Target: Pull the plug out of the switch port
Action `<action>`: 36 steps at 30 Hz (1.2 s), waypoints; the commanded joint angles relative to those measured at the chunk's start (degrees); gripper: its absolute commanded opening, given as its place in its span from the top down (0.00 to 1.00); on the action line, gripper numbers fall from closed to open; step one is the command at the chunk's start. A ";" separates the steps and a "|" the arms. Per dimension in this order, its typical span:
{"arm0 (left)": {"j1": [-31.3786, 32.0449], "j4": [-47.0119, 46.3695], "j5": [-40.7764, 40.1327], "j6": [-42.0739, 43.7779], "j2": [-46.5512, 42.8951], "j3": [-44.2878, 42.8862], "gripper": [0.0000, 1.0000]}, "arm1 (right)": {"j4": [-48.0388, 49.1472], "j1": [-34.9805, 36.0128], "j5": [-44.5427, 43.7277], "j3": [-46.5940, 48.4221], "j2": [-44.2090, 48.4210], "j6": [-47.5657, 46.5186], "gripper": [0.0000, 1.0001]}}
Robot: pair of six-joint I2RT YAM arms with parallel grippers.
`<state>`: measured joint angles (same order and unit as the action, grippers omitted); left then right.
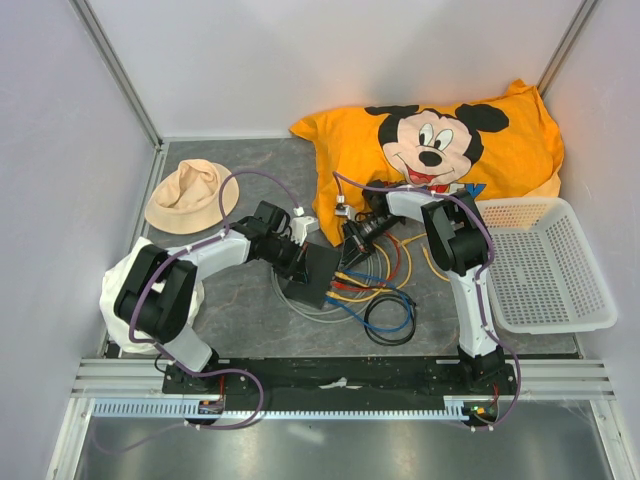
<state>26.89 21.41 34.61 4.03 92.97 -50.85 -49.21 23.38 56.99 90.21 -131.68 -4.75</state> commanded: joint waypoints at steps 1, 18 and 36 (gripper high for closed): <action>0.53 0.74 -2.97 -0.17 1.69 -0.56 0.98 | -1.42 -0.88 -18.58 -0.30 -0.42 -2.89 1.00; 1.23 1.27 -3.15 0.19 2.74 -1.27 0.98 | -0.80 -0.79 -32.65 -2.58 4.50 -3.24 1.00; 2.99 1.44 -4.90 0.45 2.74 -1.44 0.98 | 0.17 -2.72 -20.44 -11.81 8.01 -0.09 1.00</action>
<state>29.26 20.88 33.98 4.05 94.13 -52.12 -47.62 23.44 45.95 83.15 -123.20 -4.97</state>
